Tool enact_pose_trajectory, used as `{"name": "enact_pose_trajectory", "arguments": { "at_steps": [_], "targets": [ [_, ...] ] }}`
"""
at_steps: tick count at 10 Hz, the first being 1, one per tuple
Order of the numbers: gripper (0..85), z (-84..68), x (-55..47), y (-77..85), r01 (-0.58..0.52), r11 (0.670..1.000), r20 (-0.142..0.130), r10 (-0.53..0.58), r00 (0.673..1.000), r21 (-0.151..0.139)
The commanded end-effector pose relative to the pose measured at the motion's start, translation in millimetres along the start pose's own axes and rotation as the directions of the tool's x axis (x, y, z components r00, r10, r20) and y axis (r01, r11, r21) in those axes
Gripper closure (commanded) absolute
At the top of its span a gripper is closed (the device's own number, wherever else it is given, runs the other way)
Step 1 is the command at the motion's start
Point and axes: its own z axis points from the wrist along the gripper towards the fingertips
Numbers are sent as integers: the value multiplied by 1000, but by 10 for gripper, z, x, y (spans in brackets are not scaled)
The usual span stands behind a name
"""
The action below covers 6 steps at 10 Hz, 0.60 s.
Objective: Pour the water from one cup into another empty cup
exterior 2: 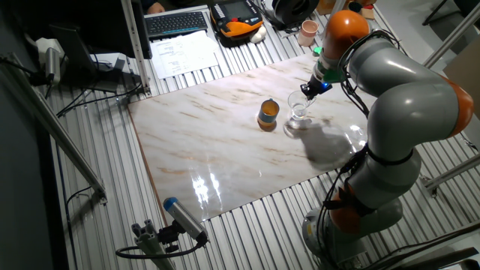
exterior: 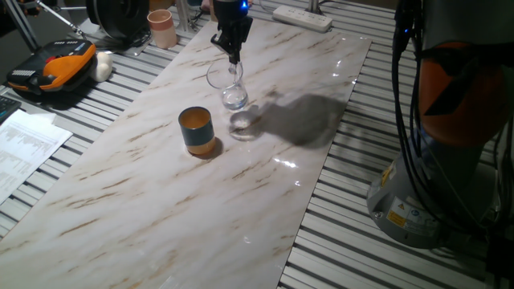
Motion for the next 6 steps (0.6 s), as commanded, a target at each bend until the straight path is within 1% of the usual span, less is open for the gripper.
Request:
{"name": "enact_pose_trajectory", "arguments": {
  "at_steps": [1,3,4,5,6],
  "targets": [
    [850,0,0,0,3,1000,0,-3,1000,0],
    [850,0,0,0,9,1000,3,-9,1000,6],
    [850,0,0,0,20,1000,7,-20,1000,18],
    [850,0,0,0,34,999,3,-34,999,-2],
    [850,0,0,0,45,999,5,-45,999,-3]
  ]
}}
